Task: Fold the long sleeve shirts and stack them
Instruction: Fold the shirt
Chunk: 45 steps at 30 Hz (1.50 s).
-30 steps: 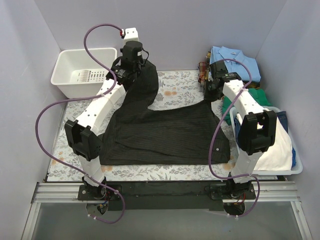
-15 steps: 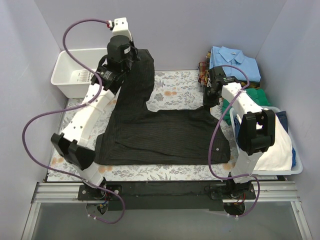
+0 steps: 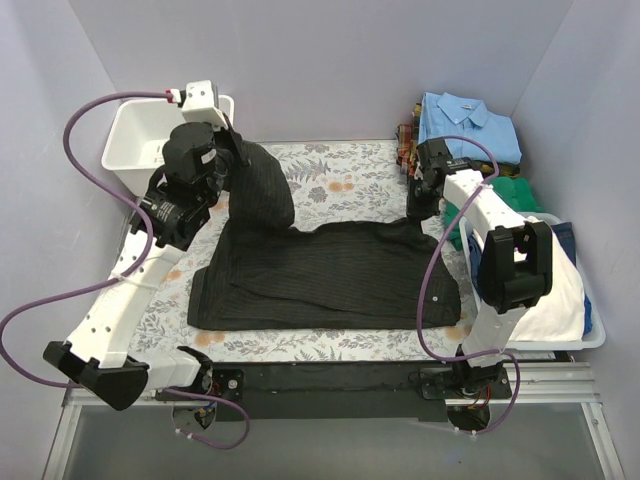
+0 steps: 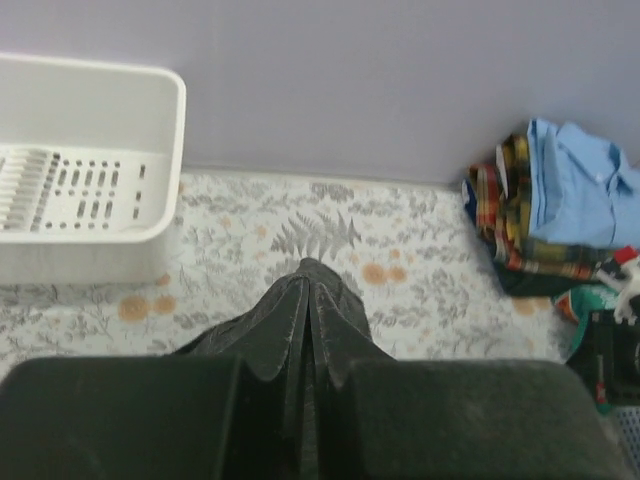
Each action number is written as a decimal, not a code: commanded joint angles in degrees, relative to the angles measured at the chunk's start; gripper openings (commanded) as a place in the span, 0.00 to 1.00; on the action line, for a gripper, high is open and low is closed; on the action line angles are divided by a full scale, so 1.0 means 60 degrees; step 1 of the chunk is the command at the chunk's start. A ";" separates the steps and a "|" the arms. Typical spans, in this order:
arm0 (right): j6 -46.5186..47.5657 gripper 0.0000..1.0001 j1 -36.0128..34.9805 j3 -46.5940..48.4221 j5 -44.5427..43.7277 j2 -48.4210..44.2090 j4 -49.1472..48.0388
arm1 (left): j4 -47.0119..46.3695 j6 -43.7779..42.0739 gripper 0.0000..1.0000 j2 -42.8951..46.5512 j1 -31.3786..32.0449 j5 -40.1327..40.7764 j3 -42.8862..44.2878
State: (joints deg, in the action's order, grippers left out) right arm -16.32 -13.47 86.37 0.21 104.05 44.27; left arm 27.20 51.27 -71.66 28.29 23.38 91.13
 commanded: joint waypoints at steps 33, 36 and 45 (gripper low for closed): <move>0.0083 0.01 0.0049 -0.3085 0.0156 -0.1946 -0.0010 | 0.5395 0.4156 0.00 0.4545 0.0030 -0.0616 -0.1860; 0.0126 0.01 0.0049 -0.3115 0.0214 -0.1902 0.0092 | 0.5705 0.4273 0.00 0.4691 0.0030 -0.0453 -0.1697; 0.0185 0.01 0.0034 -0.3891 0.0463 -0.2210 0.0385 | 0.6964 0.5356 0.00 0.5365 0.0030 -0.0411 -0.2356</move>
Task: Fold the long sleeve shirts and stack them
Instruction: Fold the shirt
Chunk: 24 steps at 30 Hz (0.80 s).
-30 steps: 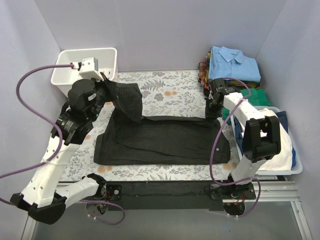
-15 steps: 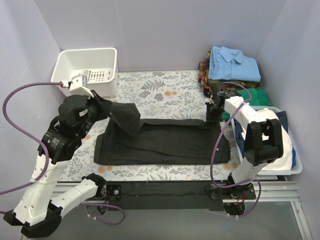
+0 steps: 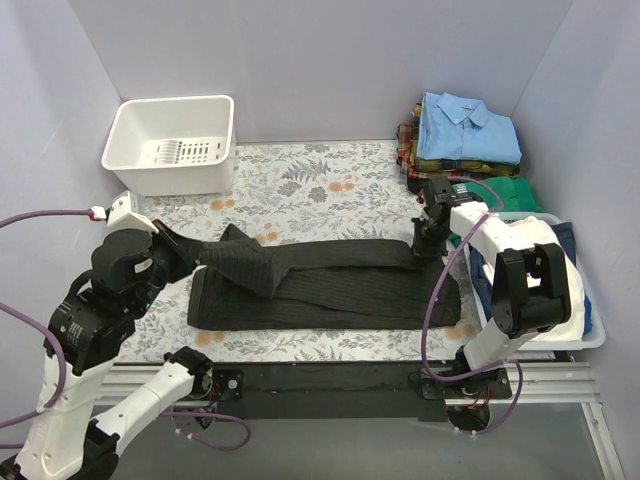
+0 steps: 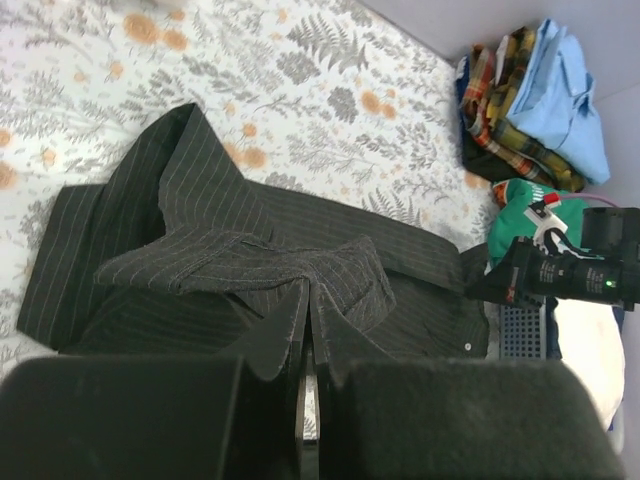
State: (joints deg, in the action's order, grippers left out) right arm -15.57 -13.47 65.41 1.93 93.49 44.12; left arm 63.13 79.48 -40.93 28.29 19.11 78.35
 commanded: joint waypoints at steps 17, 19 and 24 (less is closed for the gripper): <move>-0.0436 0.45 0.0034 0.0172 -0.0264 -0.0699 0.0542 | 0.0146 0.0055 0.57 -0.0254 0.0030 0.1121 -0.0284; -0.0451 0.45 0.0048 0.0449 -0.0746 -0.0904 0.0572 | -0.0441 -0.0238 0.58 -0.0312 0.0030 0.0874 -0.0561; -0.0495 0.45 0.0034 0.0964 -0.1259 -0.1182 0.0601 | -0.1645 0.0169 0.59 -0.1525 0.0045 -0.0517 -0.2084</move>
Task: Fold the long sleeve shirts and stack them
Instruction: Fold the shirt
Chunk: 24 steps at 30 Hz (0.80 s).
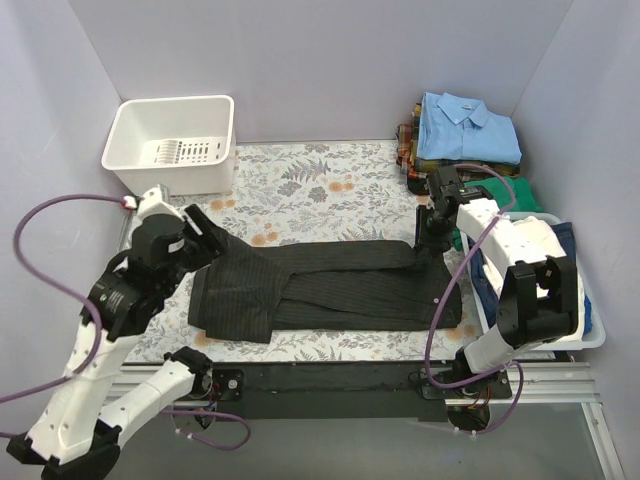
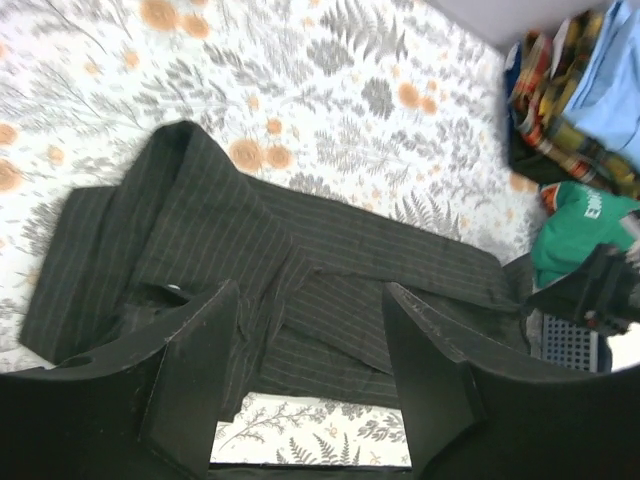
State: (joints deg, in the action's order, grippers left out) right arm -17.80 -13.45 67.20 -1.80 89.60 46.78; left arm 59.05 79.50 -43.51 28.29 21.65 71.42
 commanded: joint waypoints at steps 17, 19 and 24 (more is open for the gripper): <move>-0.0285 0.42 -0.0014 0.0739 -0.0110 -0.0285 -0.0239 | -0.2047 0.1193 0.54 -0.5507 -0.0774 -0.2844 -0.3318; -0.0285 0.42 -0.0014 0.0680 -0.0066 -0.0227 -0.0297 | -0.2121 0.1207 0.54 -0.5843 -0.1095 -0.3007 -0.3537; -0.0300 0.42 -0.0014 0.0753 0.0036 -0.0154 -0.0400 | -0.2209 0.0929 0.54 -0.6854 -0.1580 -0.3271 -0.4007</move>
State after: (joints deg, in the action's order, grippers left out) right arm -19.07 -13.52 70.46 -2.79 88.27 46.11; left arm 46.52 85.93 -81.60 20.58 4.62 48.75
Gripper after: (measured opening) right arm 0.417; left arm 0.537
